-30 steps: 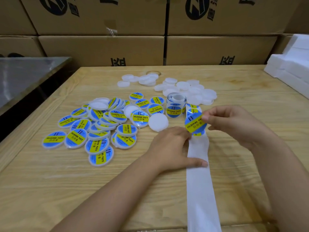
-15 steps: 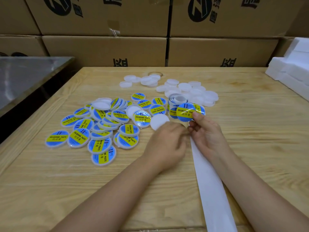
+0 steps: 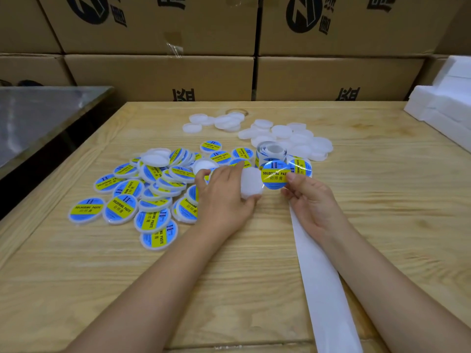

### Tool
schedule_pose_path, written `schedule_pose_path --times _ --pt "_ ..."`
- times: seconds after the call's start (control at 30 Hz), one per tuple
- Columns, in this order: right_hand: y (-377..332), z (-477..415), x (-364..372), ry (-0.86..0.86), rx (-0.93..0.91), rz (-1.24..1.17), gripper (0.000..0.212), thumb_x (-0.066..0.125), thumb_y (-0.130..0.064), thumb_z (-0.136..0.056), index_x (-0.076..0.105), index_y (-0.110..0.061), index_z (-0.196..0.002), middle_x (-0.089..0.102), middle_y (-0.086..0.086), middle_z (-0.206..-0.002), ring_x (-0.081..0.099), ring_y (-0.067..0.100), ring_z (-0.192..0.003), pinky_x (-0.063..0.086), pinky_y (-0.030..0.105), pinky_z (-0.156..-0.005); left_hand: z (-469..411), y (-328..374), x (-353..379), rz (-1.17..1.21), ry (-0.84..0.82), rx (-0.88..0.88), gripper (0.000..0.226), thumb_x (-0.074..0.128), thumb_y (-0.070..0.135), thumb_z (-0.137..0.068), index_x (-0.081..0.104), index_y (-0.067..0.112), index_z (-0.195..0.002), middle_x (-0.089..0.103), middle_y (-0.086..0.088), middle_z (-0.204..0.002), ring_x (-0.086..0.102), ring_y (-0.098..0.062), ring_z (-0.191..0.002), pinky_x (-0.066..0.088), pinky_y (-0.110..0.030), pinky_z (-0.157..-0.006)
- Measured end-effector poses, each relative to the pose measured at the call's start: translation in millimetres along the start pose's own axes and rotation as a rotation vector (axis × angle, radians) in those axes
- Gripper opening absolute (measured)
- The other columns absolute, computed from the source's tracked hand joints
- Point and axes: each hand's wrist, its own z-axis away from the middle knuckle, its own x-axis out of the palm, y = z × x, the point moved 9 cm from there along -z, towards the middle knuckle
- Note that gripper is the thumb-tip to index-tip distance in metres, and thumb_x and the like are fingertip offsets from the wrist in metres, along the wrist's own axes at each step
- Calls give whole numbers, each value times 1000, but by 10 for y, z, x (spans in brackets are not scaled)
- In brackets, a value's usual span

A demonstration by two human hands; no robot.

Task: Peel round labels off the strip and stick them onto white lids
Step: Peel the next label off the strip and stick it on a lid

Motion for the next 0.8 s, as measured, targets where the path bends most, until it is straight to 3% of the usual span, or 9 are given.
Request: schedule_pose_path --times 0.1,0.2,0.4,0.5,0.63,0.8 --pt "17 -1 35 -20 9 15 23 64 -15 -68 64 -2 -87 64 8 -89 56 18 -89 43 23 -77 -6 107 -63 289 23 -9 68 77 31 -71 51 8 -129 53 -8 -124 51 -23 -116 31 -31 -95" --pt "31 -1 59 -57 18 0 23 64 -15 -68 64 -1 -86 69 7 -87 62 16 -86 45 24 -79 16 202 -97 445 21 -31 62 79 22 -69 55 7 -124 52 -7 -119 55 -20 -105 45 -31 -85" --pt "66 13 104 -128 67 -8 28 61 -13 -74 63 6 -94 71 14 -93 67 20 -87 51 28 -82 18 253 -115 518 34 -45 55 81 22 -69 57 5 -115 61 -5 -110 59 -22 -96 36 -13 -77" --pt "85 5 84 -102 78 16 29 63 -13 -73 63 8 -93 68 18 -95 65 23 -88 49 31 -84 15 231 -118 540 41 -68 58 82 26 -69 57 7 -118 61 -3 -113 60 -21 -98 37 -13 -80" --pt "85 -2 57 -70 69 40 19 64 -12 -70 62 4 -80 71 12 -81 66 20 -80 48 30 -78 17 232 -124 529 49 -72 62 82 27 -69 56 6 -120 61 -4 -117 61 -22 -100 38 -17 -84" --pt "94 -12 19 -22 72 50 11 64 -8 -73 62 2 -76 71 11 -76 64 21 -76 48 29 -76 25 257 -155 500 77 -46 60 83 23 -67 58 2 -117 63 -7 -114 63 -26 -96 34 -11 -82"
